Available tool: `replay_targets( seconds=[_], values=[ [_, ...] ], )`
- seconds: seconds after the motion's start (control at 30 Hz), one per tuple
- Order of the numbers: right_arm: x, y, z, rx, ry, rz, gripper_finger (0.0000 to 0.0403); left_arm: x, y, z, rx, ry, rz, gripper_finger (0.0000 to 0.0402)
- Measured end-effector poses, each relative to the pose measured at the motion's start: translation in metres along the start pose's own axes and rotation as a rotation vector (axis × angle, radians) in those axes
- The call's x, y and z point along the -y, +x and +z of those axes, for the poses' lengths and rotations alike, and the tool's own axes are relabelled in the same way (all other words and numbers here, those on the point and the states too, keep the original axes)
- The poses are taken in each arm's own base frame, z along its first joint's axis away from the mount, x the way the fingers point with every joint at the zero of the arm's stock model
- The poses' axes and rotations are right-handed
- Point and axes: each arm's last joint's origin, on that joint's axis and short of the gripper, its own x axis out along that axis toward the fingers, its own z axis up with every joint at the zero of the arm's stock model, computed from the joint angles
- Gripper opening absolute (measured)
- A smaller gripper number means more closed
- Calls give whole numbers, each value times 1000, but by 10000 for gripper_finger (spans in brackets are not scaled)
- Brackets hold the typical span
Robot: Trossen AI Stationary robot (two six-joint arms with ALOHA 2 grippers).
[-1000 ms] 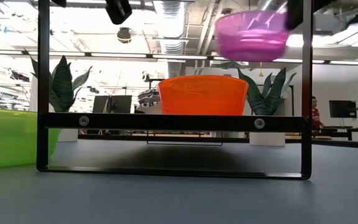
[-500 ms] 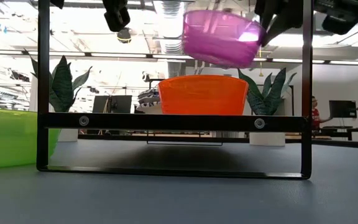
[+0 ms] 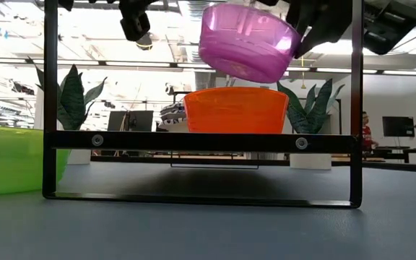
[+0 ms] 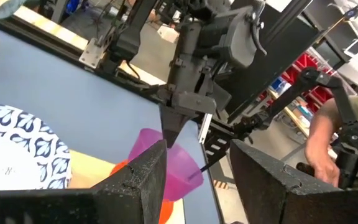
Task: Place and stack bowls onto a shelf
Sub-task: Stack the purple bowl on top of the orange bowl on the shelf
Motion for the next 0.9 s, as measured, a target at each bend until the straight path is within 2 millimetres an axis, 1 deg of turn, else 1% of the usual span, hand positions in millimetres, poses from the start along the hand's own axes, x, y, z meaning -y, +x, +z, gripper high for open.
replay_targets(
  seconds=[0.07, 0.13, 0.2, 0.27, 0.37, 0.43, 0.53, 0.9],
  values=[
    [1, 2, -2, 24, 4, 13, 24, -1, 0, -1, -7, -2, 13, 160],
    [2, 10, -4, 30, 12, 24, 24, -2, 0, -2, -14, -1, 23, 160],
    [-1, 15, -8, 14, 19, 56, 24, -2, 0, -2, -17, -4, 27, 160],
    [5, 21, -8, 26, -6, 25, 24, -2, 0, -3, -17, -5, 35, 160],
    [3, 22, -11, 17, -14, 41, 24, -3, 0, -3, -22, -10, 41, 160],
    [7, 23, -12, 27, -16, 17, 24, -4, 0, -4, -32, -17, 48, 160],
    [4, 23, -14, 20, -12, 47, 24, -4, 0, -5, -34, -15, 49, 160],
    [1, 22, -14, 49, 17, 88, 24, -4, 0, -5, -37, 10, 49, 160]
  ],
)
